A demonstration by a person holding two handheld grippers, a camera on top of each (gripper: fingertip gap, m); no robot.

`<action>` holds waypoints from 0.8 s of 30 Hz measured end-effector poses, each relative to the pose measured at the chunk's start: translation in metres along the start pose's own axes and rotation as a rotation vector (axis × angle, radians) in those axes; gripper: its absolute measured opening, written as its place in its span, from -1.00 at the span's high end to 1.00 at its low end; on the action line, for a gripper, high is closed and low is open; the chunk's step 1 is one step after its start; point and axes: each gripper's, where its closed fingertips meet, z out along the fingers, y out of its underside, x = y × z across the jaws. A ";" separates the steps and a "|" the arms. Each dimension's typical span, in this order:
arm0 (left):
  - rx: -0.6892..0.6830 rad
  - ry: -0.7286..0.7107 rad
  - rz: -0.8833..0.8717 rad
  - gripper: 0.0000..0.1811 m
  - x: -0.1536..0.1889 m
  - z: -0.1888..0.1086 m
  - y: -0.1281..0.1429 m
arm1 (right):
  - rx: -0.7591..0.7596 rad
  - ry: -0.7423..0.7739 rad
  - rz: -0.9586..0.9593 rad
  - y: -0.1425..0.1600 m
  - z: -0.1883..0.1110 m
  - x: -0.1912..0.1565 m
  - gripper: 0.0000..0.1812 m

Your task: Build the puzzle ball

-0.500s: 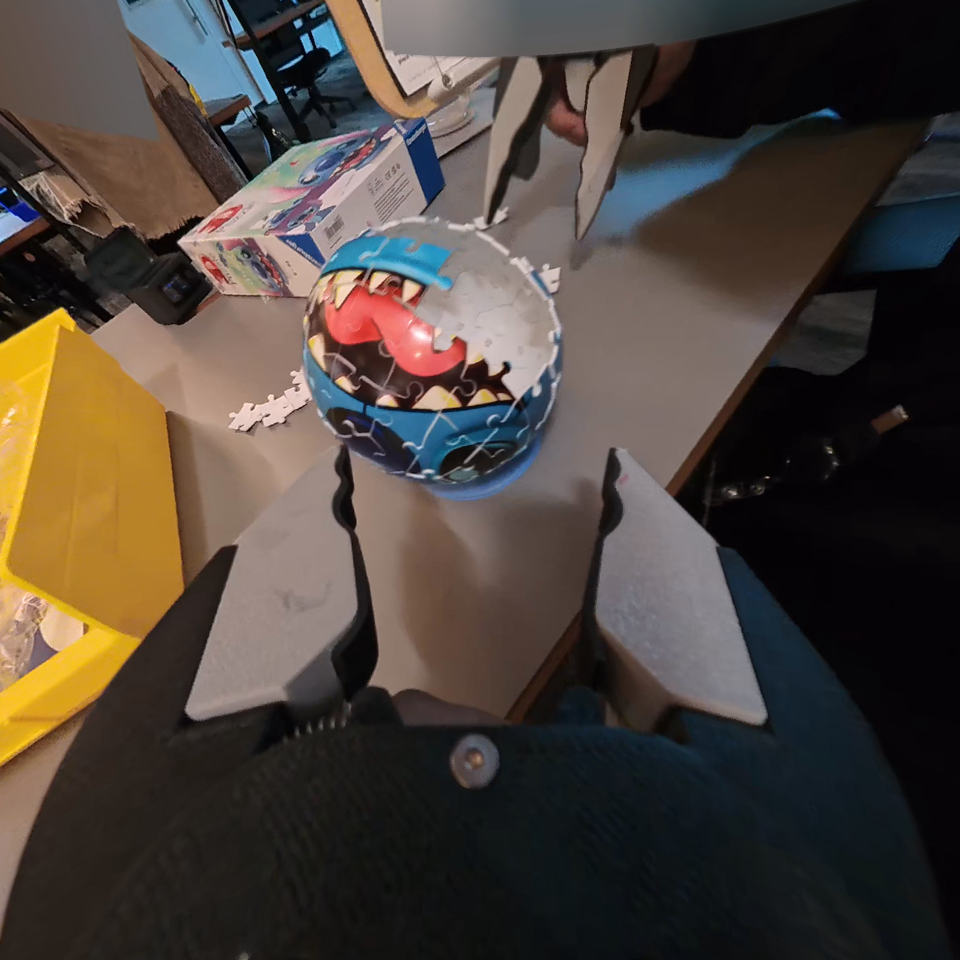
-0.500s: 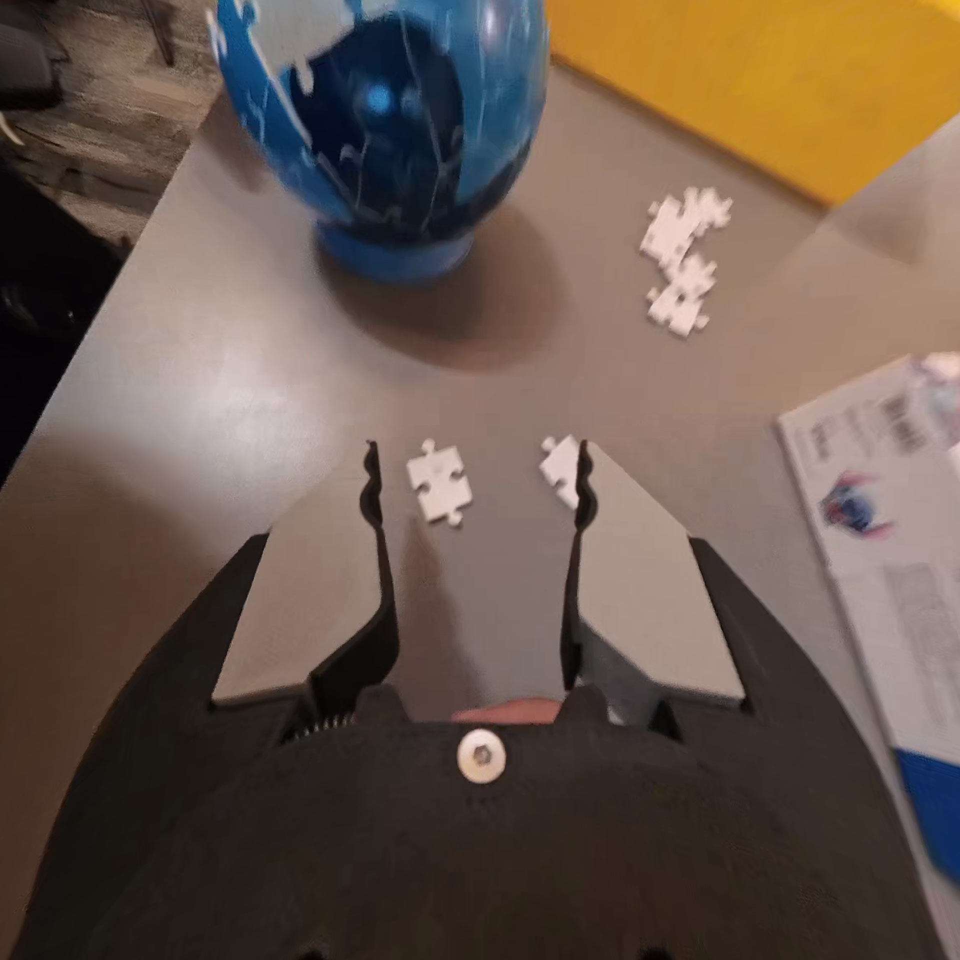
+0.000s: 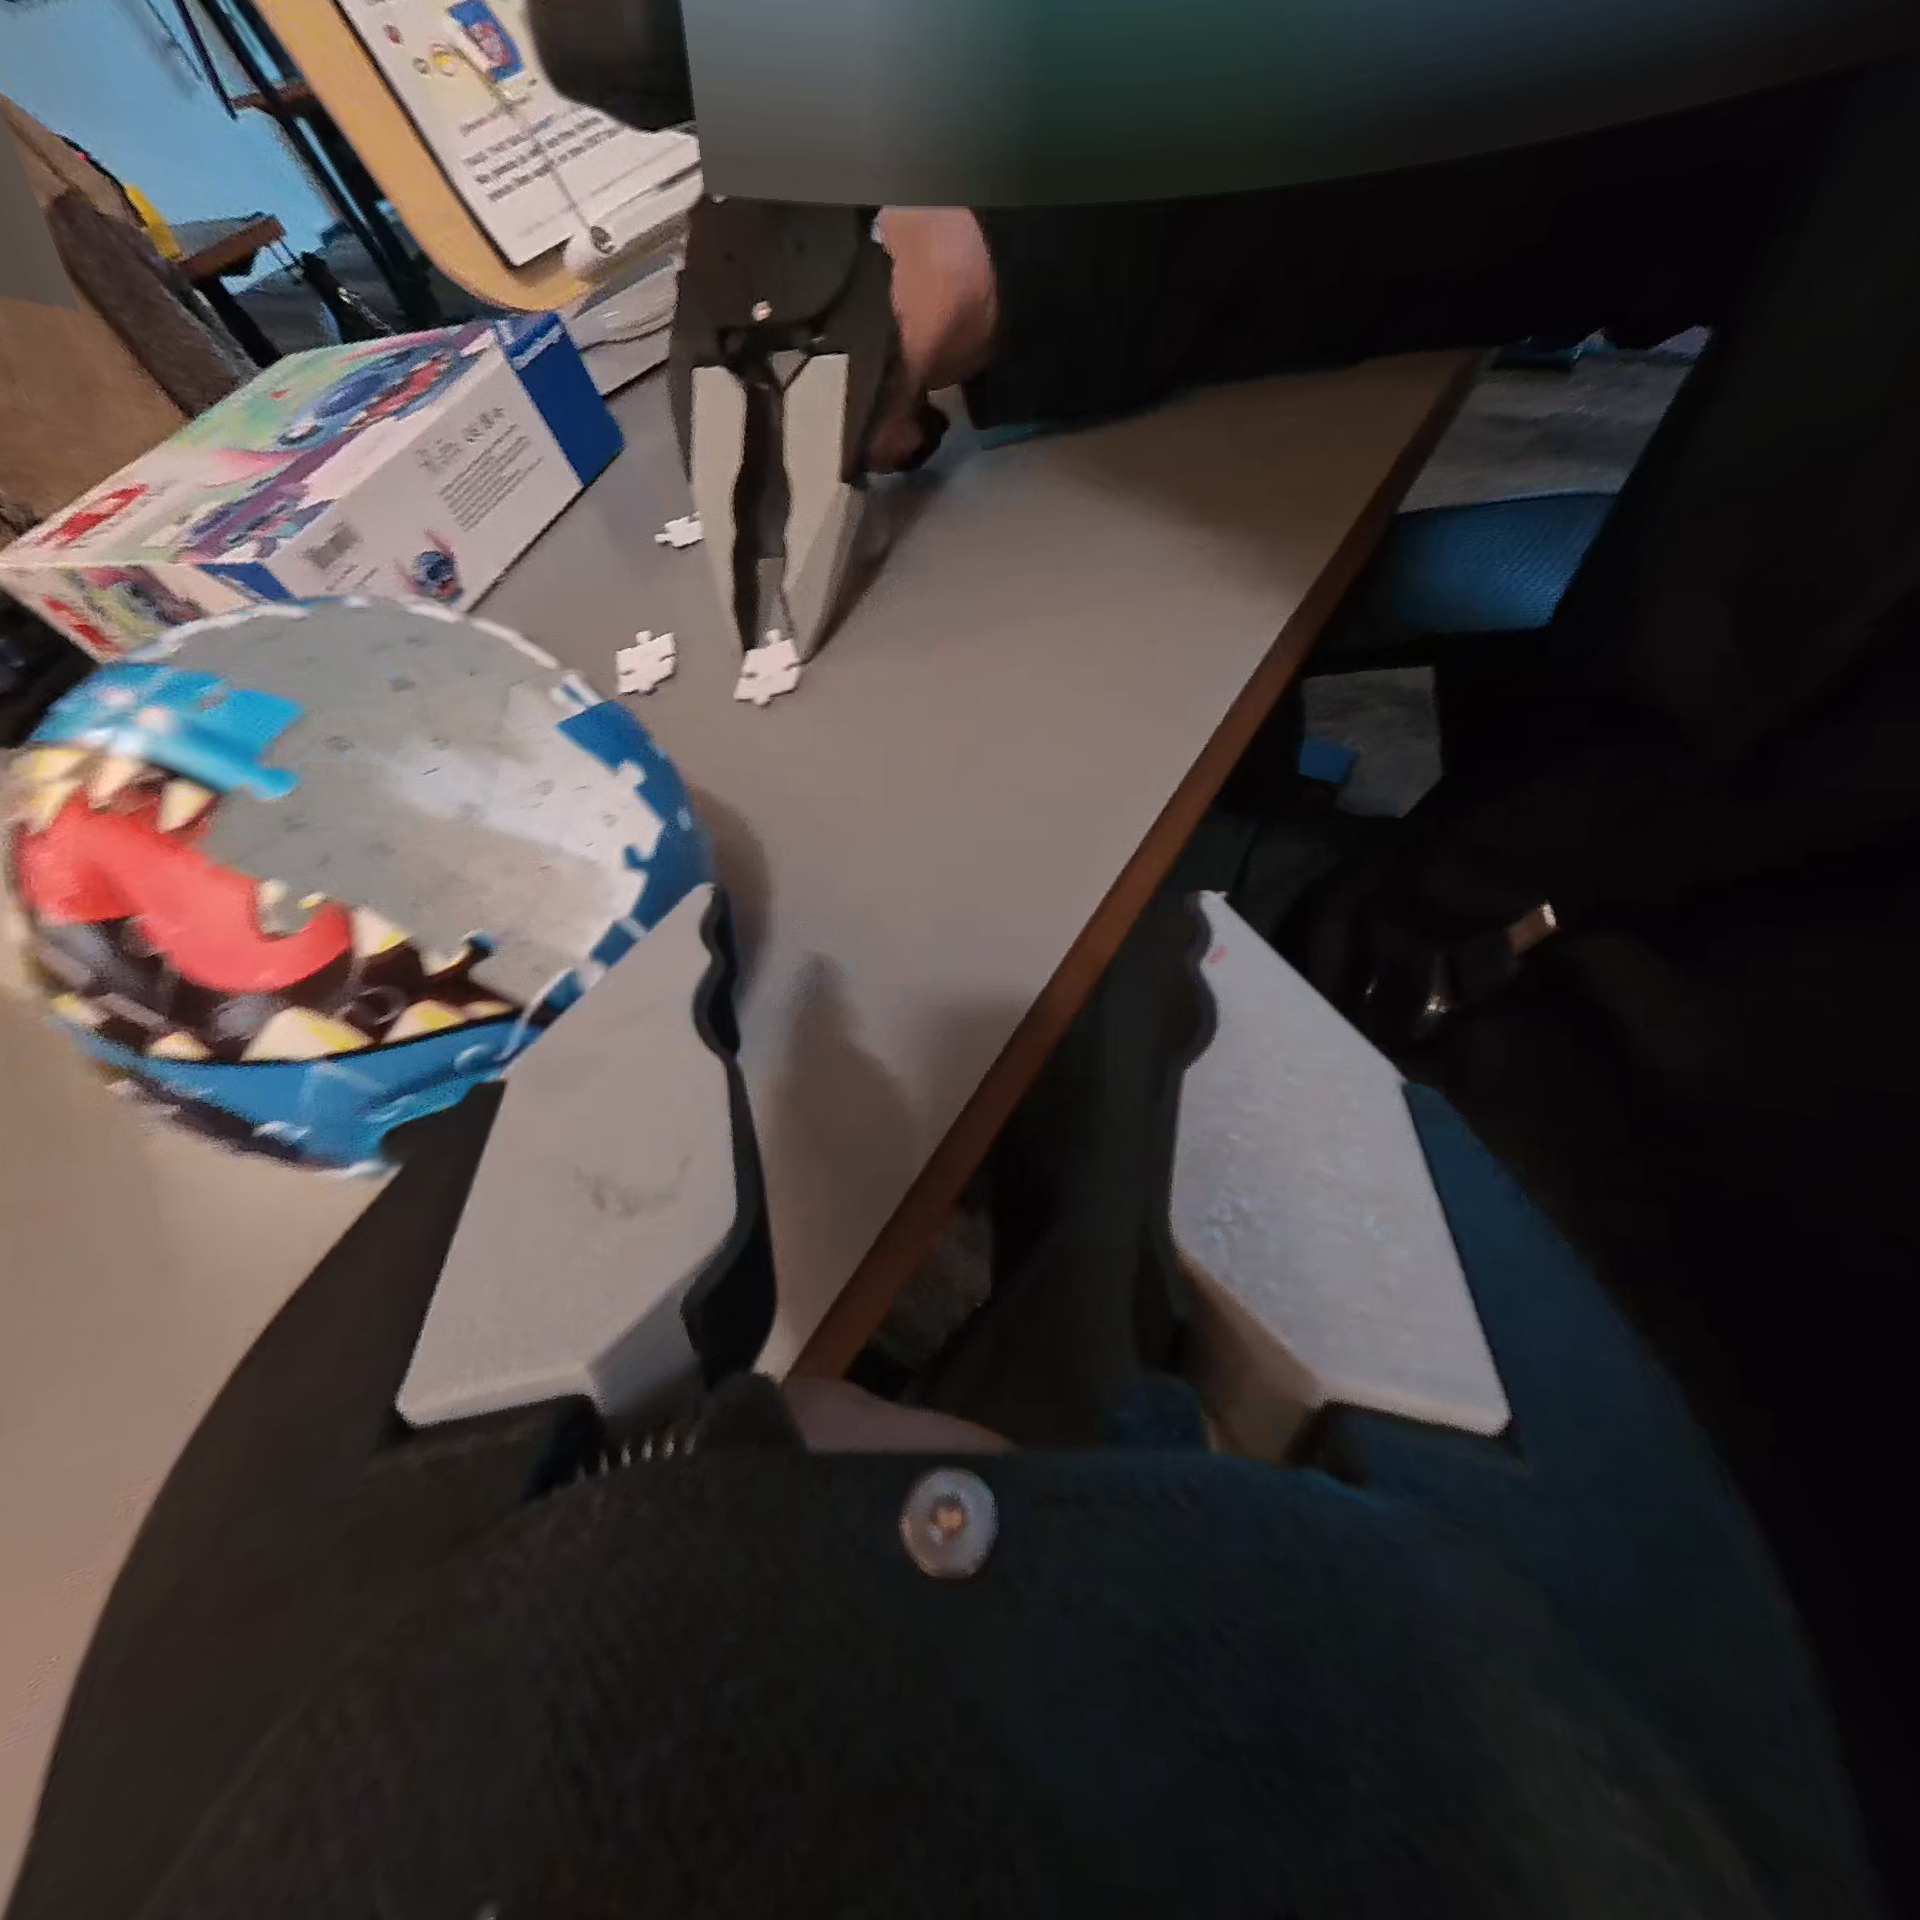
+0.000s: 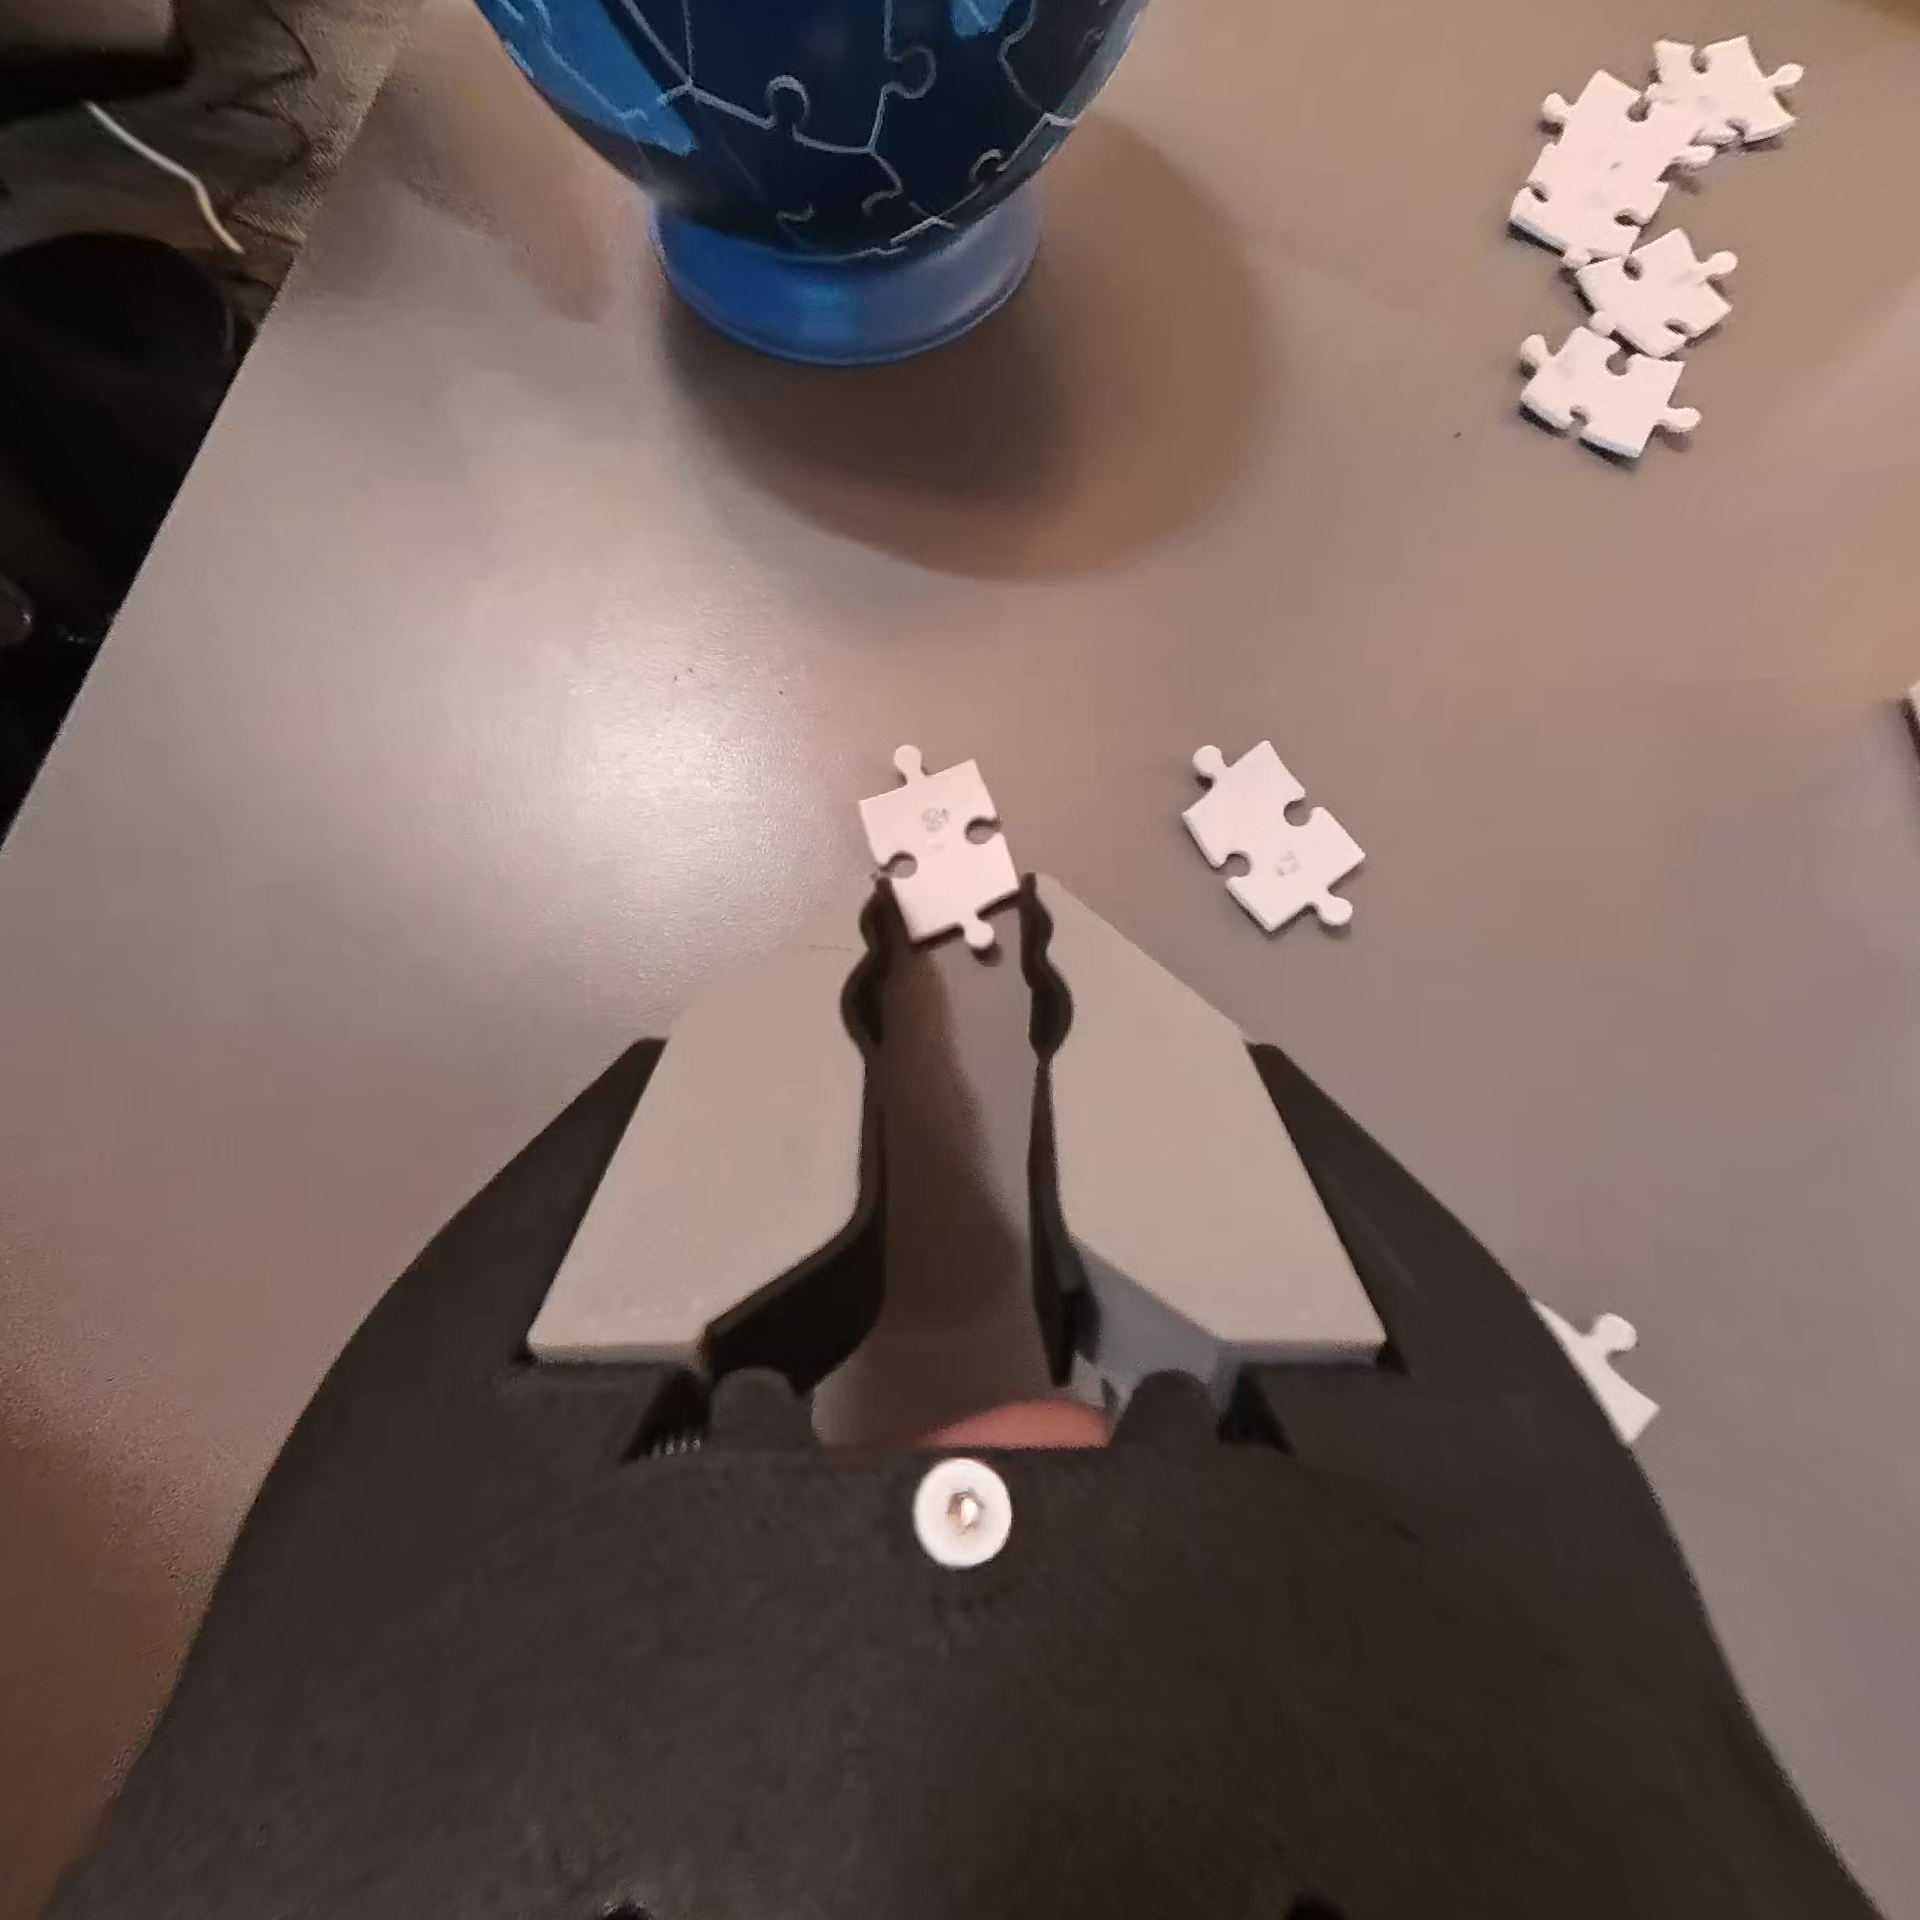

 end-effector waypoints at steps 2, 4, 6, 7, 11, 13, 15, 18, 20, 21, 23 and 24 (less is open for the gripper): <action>0.007 -0.003 -0.017 0.12 0.007 0.012 -0.005 | 0.008 -0.003 0.024 0.000 0.000 0.000 0.78; 0.033 -0.010 -0.055 0.16 0.012 0.028 -0.014 | -0.001 0.029 -0.001 0.000 0.000 0.000 0.78; 0.050 -0.053 -0.083 0.21 0.011 0.046 -0.025 | -0.006 0.067 -0.030 -0.001 -0.001 0.000 0.77; 0.041 -0.090 -0.088 0.24 0.008 0.056 -0.029 | -0.002 0.067 -0.035 -0.002 -0.002 -0.003 0.77; -0.014 -0.218 -0.090 0.32 0.001 0.098 -0.039 | 0.010 0.070 -0.056 -0.001 -0.010 -0.012 0.77; -0.058 -0.219 -0.071 0.33 0.003 0.119 -0.037 | 0.039 0.065 -0.059 -0.003 -0.019 -0.017 0.77; -0.087 -0.228 -0.072 0.34 0.000 0.135 -0.035 | 0.084 0.042 -0.056 -0.007 -0.030 -0.026 0.77; -0.107 -0.322 -0.026 0.38 -0.020 0.149 -0.036 | 0.149 0.000 -0.068 -0.013 -0.049 -0.041 0.77; -0.118 -0.368 0.080 0.45 -0.027 0.156 -0.038 | 0.180 -0.033 -0.075 -0.016 -0.059 -0.052 0.77; -0.115 -0.383 0.140 0.49 -0.027 0.160 -0.040 | 0.191 -0.047 -0.069 -0.016 -0.063 -0.057 0.77; -0.120 -0.403 0.251 0.51 -0.024 0.168 -0.043 | 0.209 -0.074 -0.052 -0.014 -0.068 -0.063 0.77; -0.117 -0.414 0.299 0.52 -0.023 0.171 -0.046 | 0.215 -0.086 -0.045 -0.012 -0.069 -0.065 0.77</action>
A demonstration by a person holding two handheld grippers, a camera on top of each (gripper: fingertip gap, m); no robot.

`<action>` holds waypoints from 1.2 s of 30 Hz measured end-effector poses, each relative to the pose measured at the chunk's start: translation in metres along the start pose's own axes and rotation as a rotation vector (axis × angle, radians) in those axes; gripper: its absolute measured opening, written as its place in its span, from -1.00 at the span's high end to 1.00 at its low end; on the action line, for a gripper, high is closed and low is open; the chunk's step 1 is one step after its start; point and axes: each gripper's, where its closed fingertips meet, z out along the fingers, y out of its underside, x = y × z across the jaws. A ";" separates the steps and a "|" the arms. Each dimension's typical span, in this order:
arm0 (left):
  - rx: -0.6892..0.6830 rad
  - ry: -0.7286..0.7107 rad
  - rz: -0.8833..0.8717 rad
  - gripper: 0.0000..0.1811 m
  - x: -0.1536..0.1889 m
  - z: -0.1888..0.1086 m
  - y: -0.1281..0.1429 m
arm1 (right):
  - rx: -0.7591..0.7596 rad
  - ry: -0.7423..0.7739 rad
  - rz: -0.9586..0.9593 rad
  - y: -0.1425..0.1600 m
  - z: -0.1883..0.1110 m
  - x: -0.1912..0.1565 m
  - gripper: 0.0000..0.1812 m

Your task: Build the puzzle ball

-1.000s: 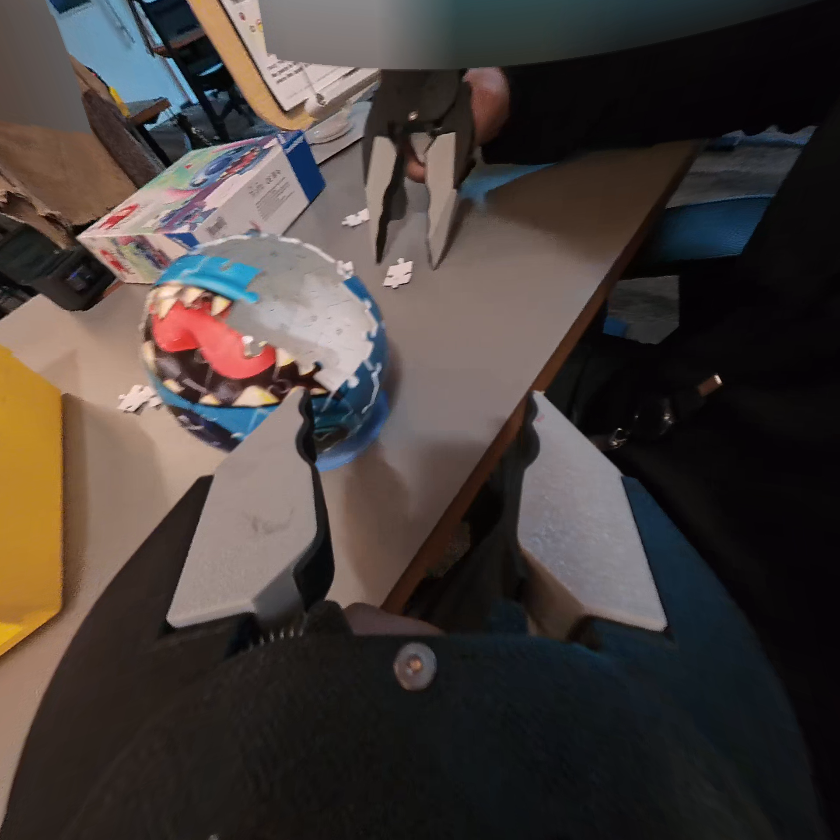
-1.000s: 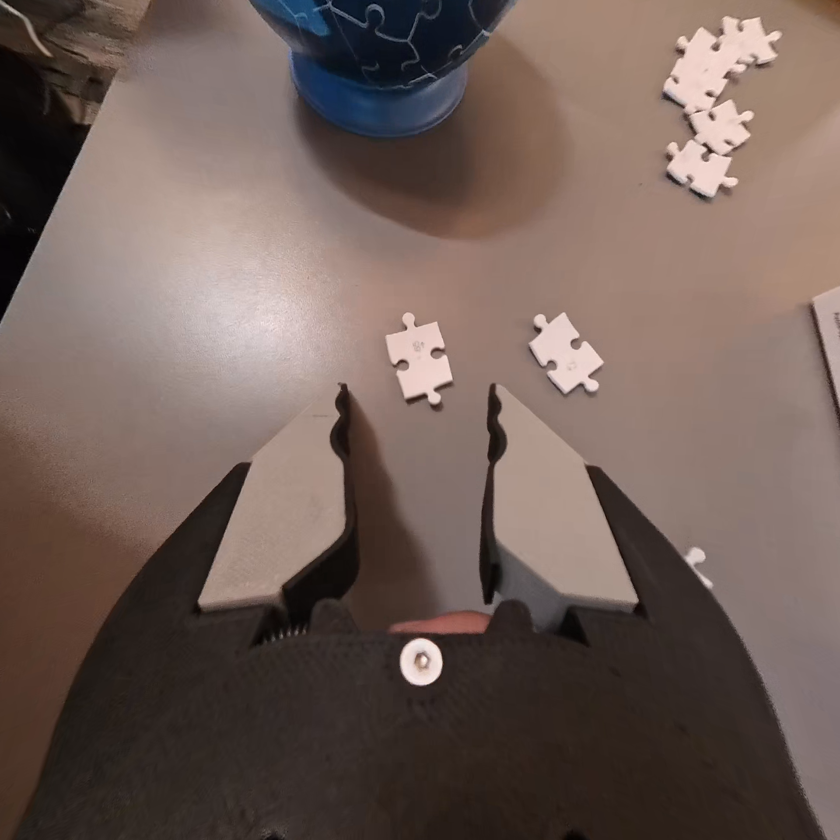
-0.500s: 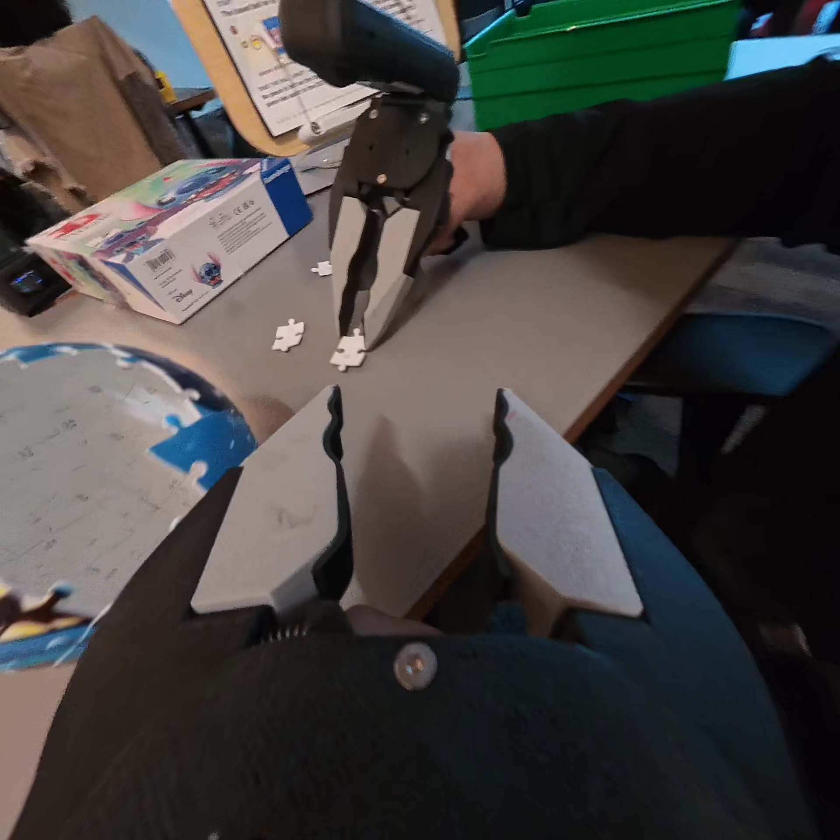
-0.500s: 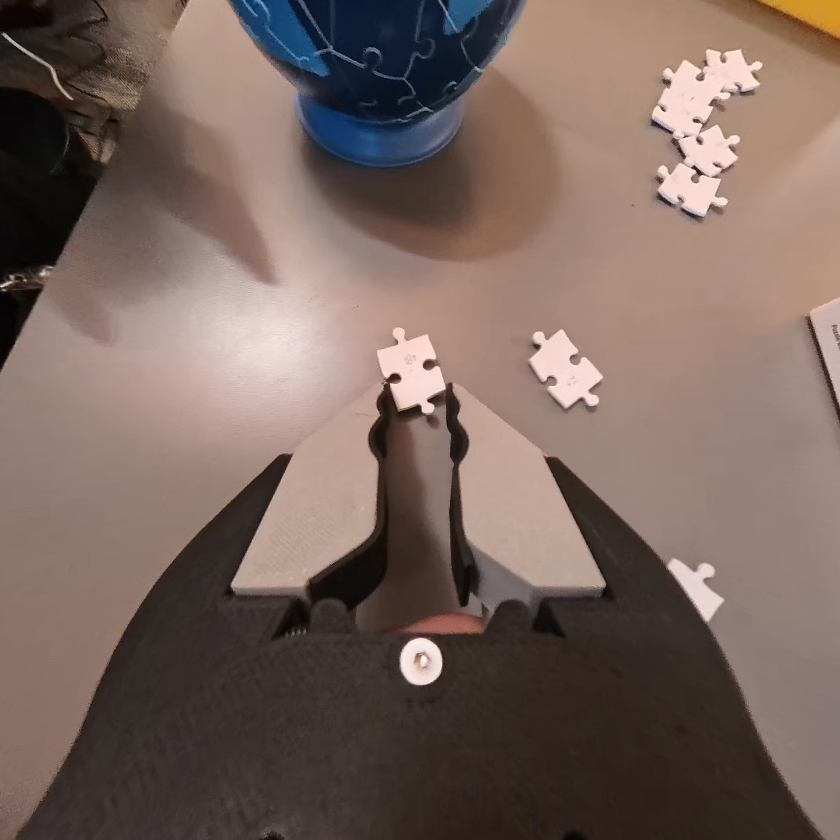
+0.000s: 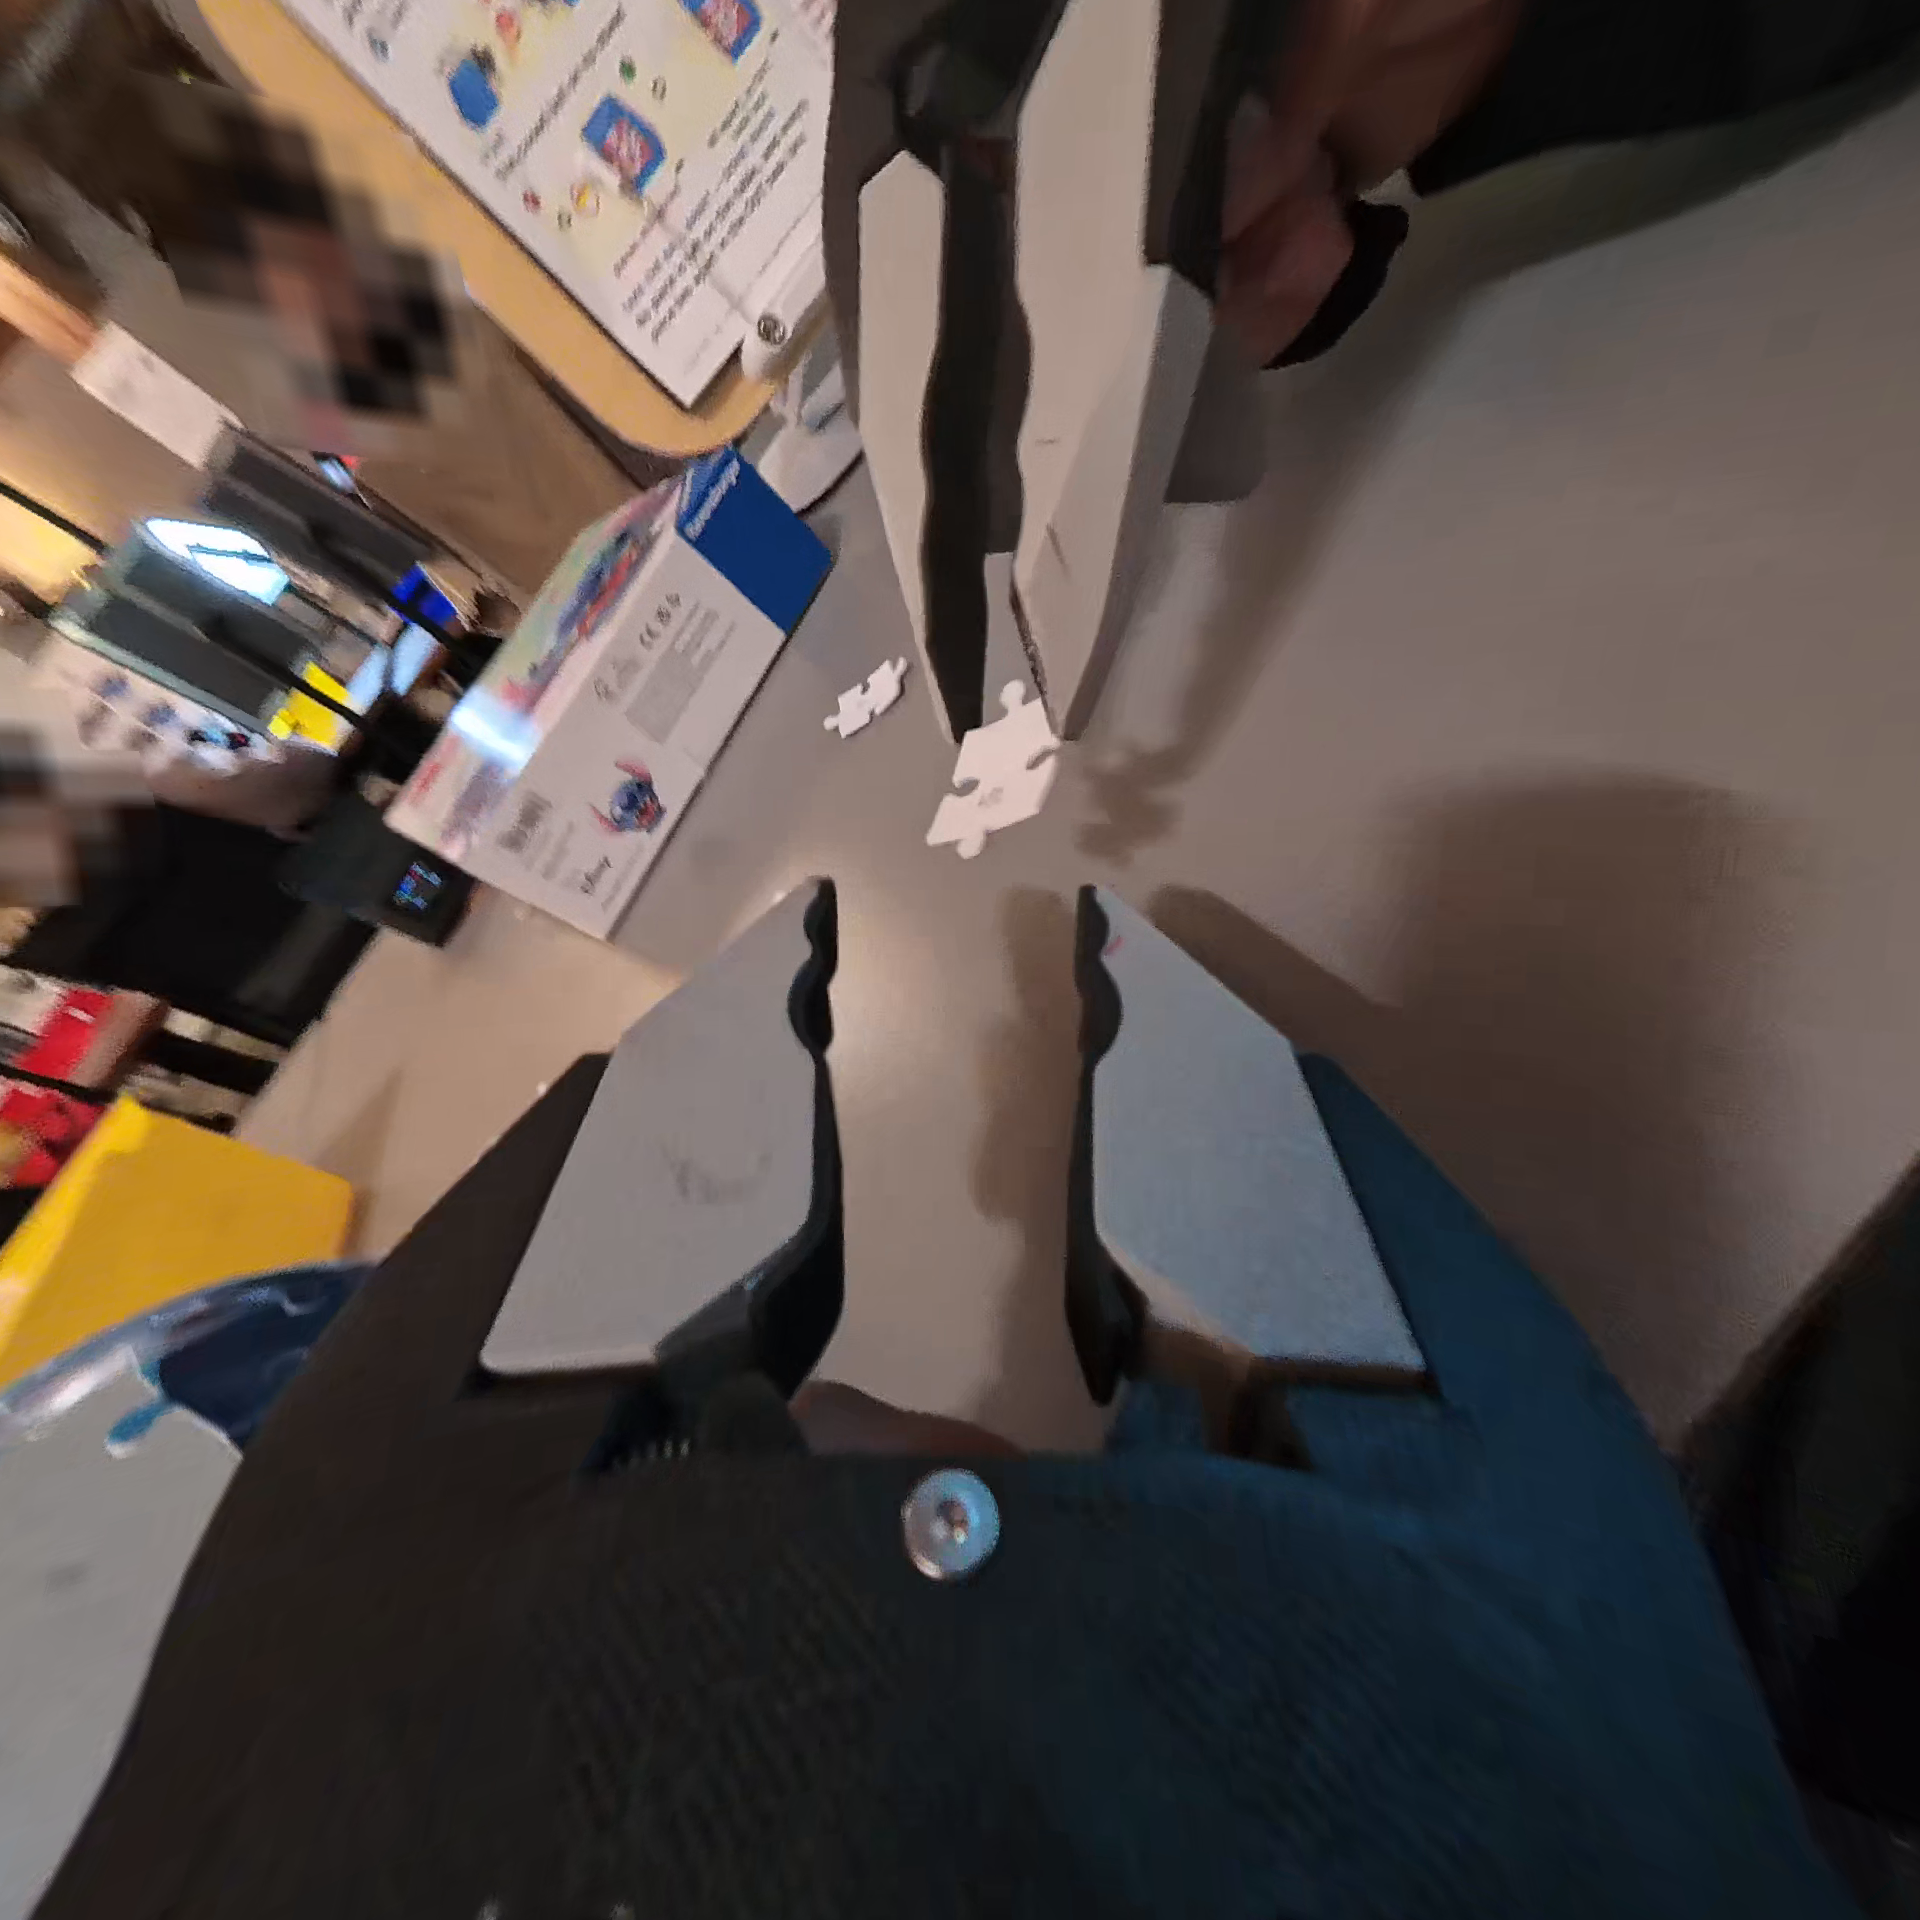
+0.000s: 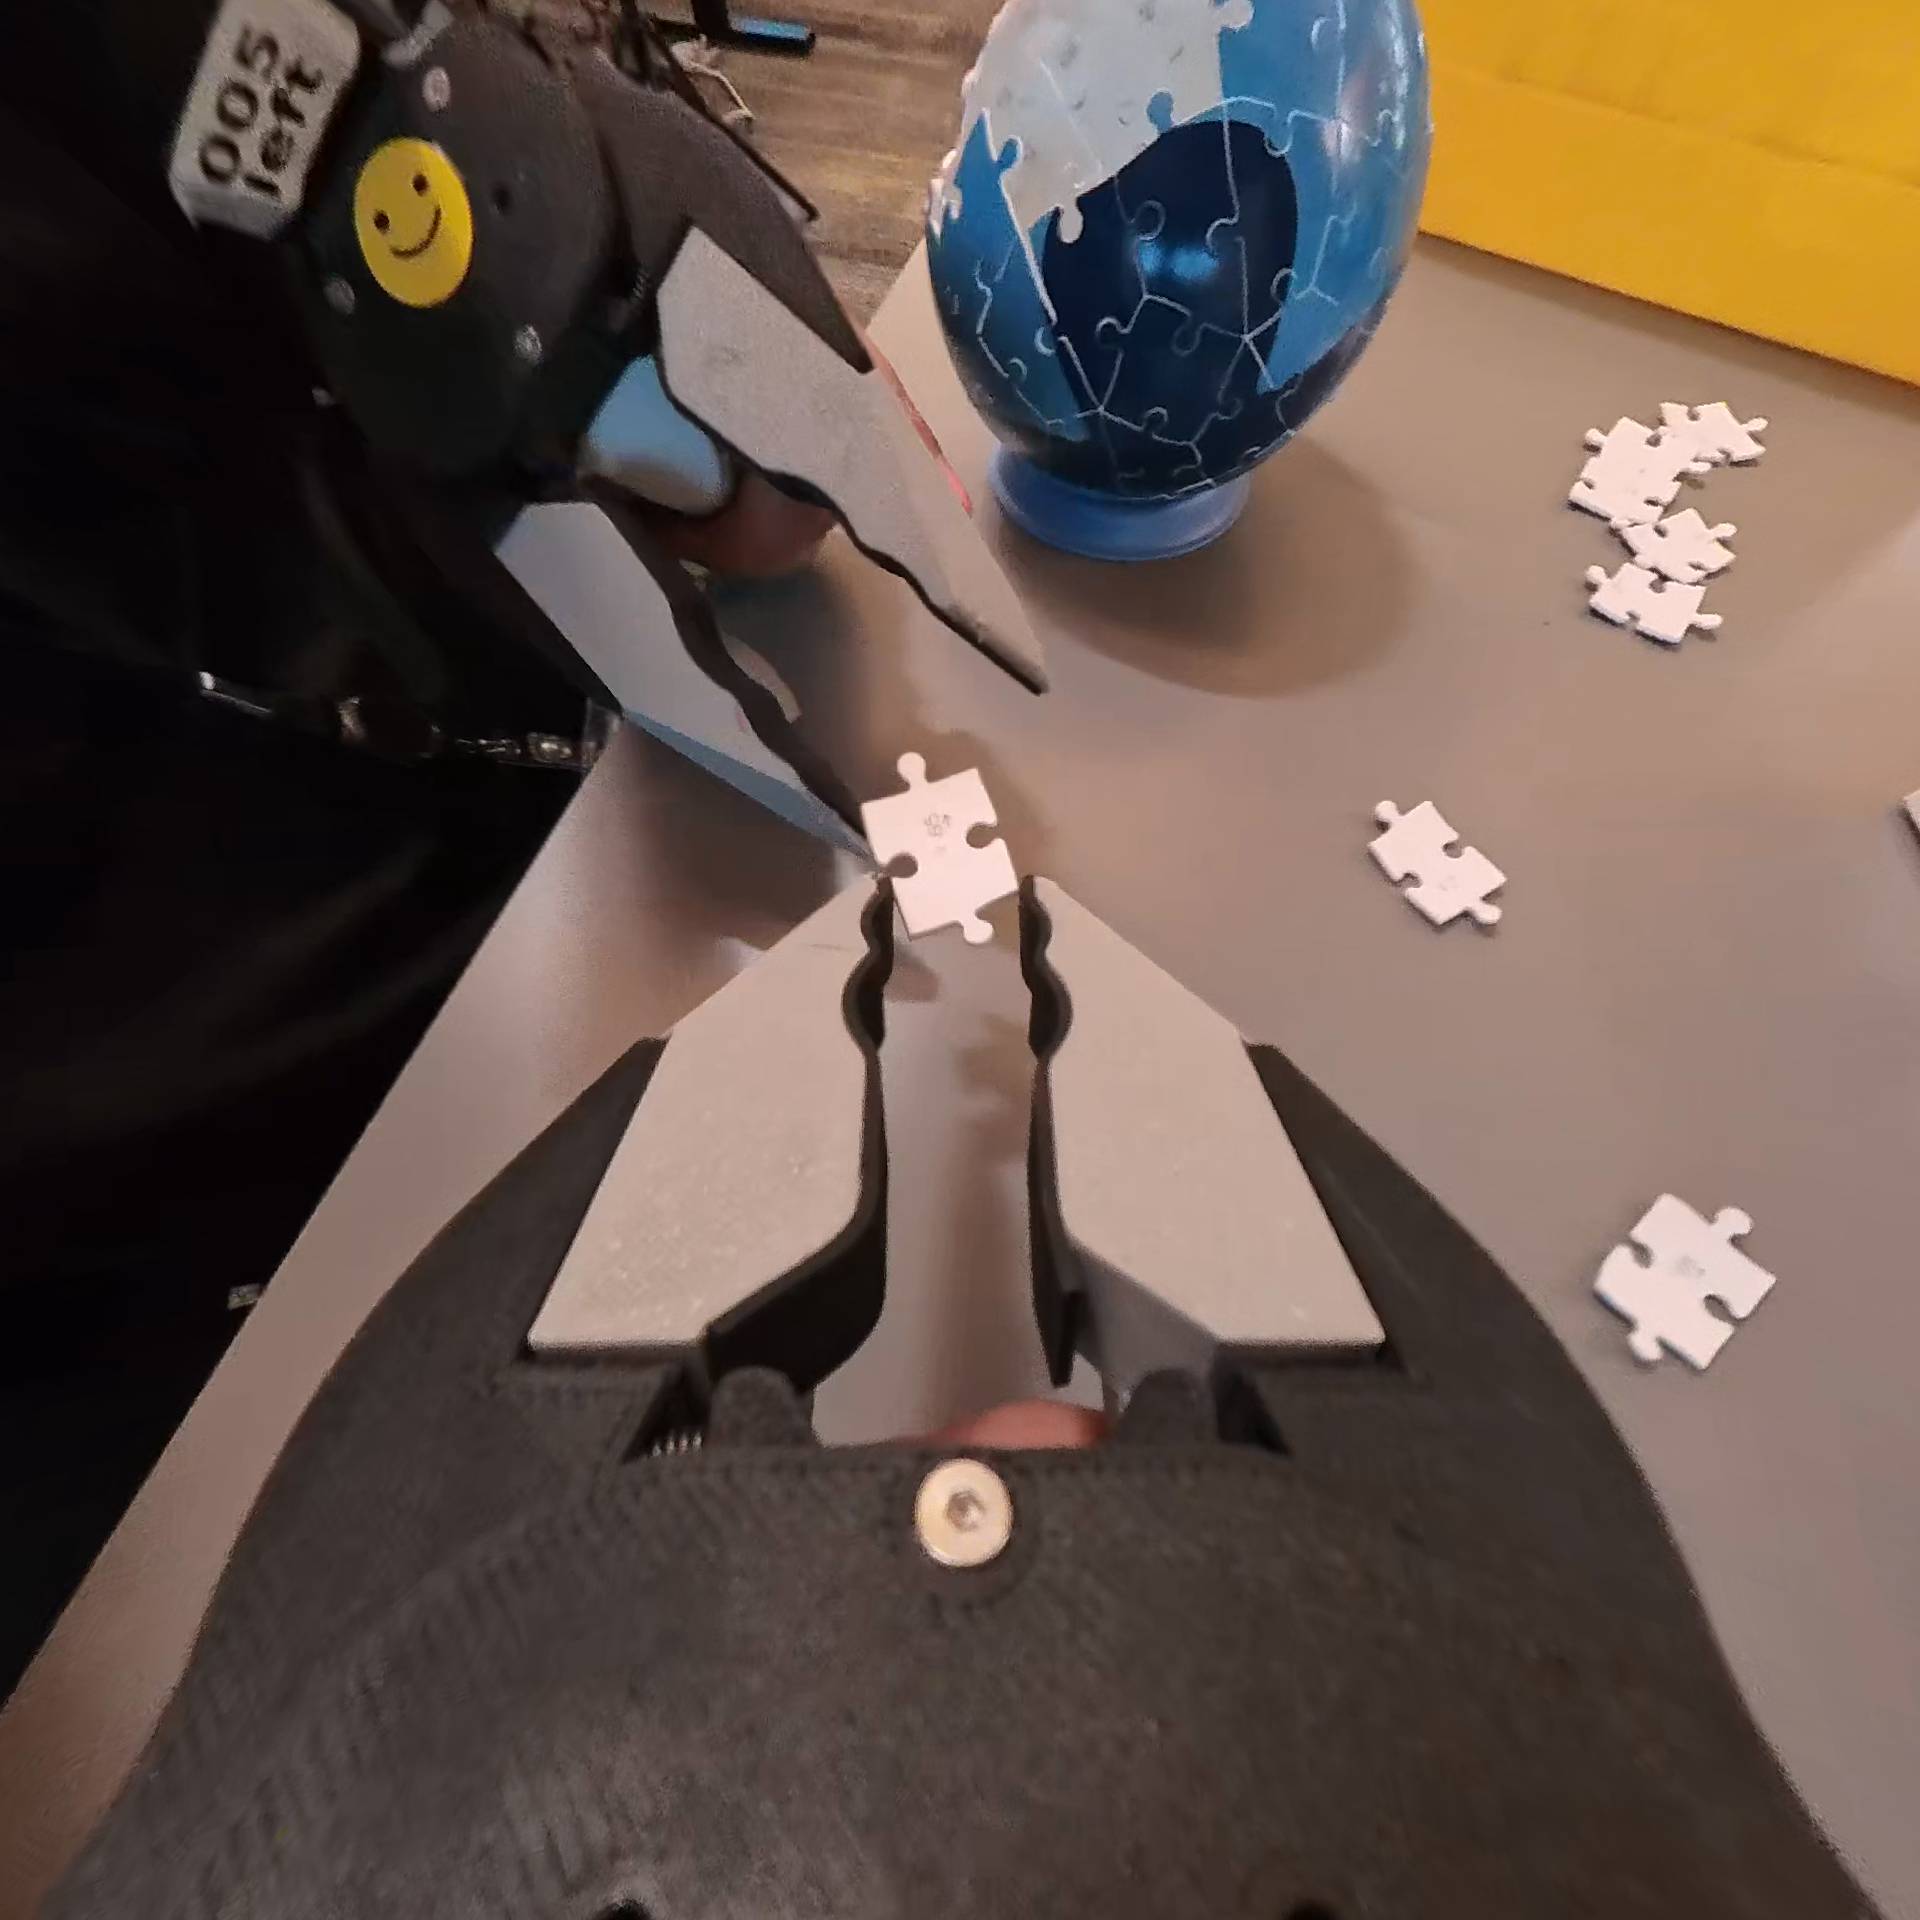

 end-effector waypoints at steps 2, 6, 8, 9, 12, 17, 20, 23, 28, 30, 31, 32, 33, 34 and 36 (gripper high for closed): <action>0.033 -0.033 0.099 0.59 0.002 0.003 -0.006 | -0.002 -0.012 0.015 0.005 -0.002 -0.002 0.77; 0.100 -0.063 0.263 0.84 0.009 0.007 -0.013 | -0.004 -0.049 0.040 0.013 -0.001 -0.008 0.77; 0.115 -0.055 0.279 0.90 0.012 0.009 -0.014 | 0.002 -0.070 0.055 0.014 0.000 -0.010 0.77; 0.105 -0.034 0.272 0.91 0.014 0.010 -0.012 | -0.004 -0.075 0.063 0.016 0.000 -0.010 0.77; 0.071 0.057 0.186 0.98 0.018 0.014 -0.006 | -0.009 -0.087 0.092 0.021 0.001 -0.008 0.81; 0.120 0.044 0.120 0.98 0.005 0.009 -0.015 | 0.058 -0.094 0.102 0.011 -0.005 -0.007 0.79; 0.117 -0.092 0.379 0.99 0.002 0.007 -0.014 | 0.071 -0.030 0.043 0.004 -0.006 -0.004 0.78; 0.071 -0.219 0.646 1.00 0.005 0.007 -0.007 | 0.024 0.059 -0.031 0.004 -0.005 0.001 0.72; 0.049 -0.225 0.603 1.00 -0.001 0.002 0.002 | -0.027 0.152 -0.166 0.001 0.001 -0.003 0.69; 0.057 -0.236 0.599 1.00 -0.007 -0.003 -0.002 | -0.021 0.169 -0.187 -0.003 0.006 -0.005 0.66; 0.053 -0.235 0.597 1.00 -0.009 -0.005 -0.002 | -0.016 0.189 -0.196 -0.005 0.007 -0.003 0.64; 0.042 -0.203 0.555 1.00 -0.008 -0.006 -0.002 | -0.008 0.222 -0.205 -0.008 0.008 0.000 0.67; 0.043 -0.137 0.466 1.00 -0.002 -0.007 -0.002 | 0.004 0.264 -0.208 -0.012 0.007 0.006 0.71; 0.059 -0.084 0.357 0.99 0.002 -0.009 -0.006 | 0.017 0.301 -0.202 -0.016 0.005 0.011 0.72; 0.094 -0.024 0.155 1.00 0.001 -0.015 -0.013 | 0.041 0.302 -0.184 -0.021 0.005 0.011 0.71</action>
